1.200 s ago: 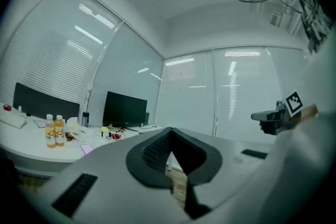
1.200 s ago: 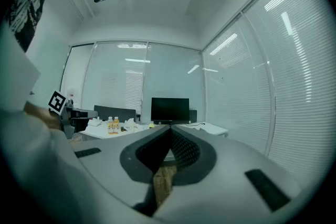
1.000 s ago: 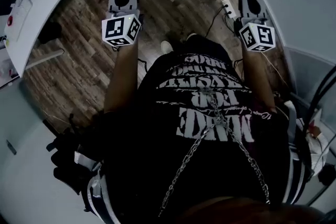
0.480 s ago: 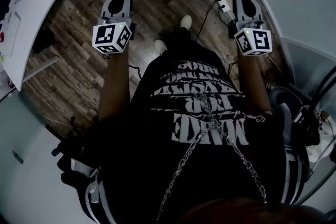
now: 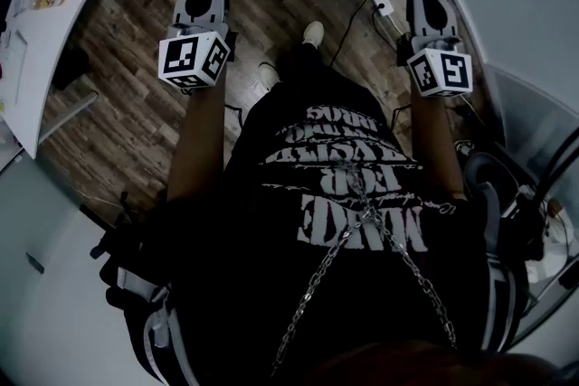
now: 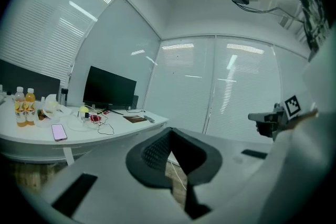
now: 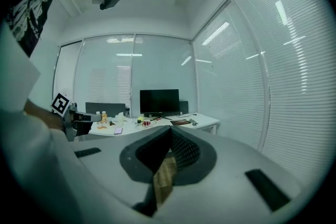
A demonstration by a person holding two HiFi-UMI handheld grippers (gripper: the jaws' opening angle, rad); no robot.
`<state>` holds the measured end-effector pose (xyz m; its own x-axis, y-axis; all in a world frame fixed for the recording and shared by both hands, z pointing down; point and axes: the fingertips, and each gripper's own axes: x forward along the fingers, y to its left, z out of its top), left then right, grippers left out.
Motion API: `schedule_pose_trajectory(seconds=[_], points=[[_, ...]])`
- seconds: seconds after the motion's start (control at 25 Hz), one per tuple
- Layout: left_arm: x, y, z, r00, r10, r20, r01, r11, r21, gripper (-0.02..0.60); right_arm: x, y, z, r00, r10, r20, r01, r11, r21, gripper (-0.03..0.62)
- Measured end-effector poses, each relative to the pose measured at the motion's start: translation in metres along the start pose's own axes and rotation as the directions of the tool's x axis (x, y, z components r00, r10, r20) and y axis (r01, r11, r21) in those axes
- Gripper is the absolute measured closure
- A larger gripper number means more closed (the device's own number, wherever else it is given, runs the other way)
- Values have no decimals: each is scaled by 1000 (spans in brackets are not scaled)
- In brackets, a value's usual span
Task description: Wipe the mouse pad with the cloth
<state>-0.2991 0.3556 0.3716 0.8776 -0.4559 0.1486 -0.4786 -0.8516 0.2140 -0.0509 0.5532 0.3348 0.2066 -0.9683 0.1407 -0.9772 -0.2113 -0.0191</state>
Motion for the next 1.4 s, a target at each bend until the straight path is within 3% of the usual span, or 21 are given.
schedule_pose_trajectory(seconds=[0.28, 0.64, 1.04, 1.4], points=[[57, -13, 14, 1000, 8, 18, -8, 1000, 2, 584, 28, -47, -1, 1000, 16, -4, -16, 999, 35, 594], [100, -7, 50, 992, 109, 69, -110, 994, 8, 584, 84, -86, 21, 994, 108, 25, -109, 993, 44, 594], [97, 15, 53, 978, 201, 52, -202, 979, 8, 584, 103, -94, 28, 987, 162, 19, -163, 985, 55, 594], [118, 51, 42, 977, 211, 31, -210, 977, -32, 584, 146, -74, 26, 979, 204, 5, -204, 978, 50, 593]])
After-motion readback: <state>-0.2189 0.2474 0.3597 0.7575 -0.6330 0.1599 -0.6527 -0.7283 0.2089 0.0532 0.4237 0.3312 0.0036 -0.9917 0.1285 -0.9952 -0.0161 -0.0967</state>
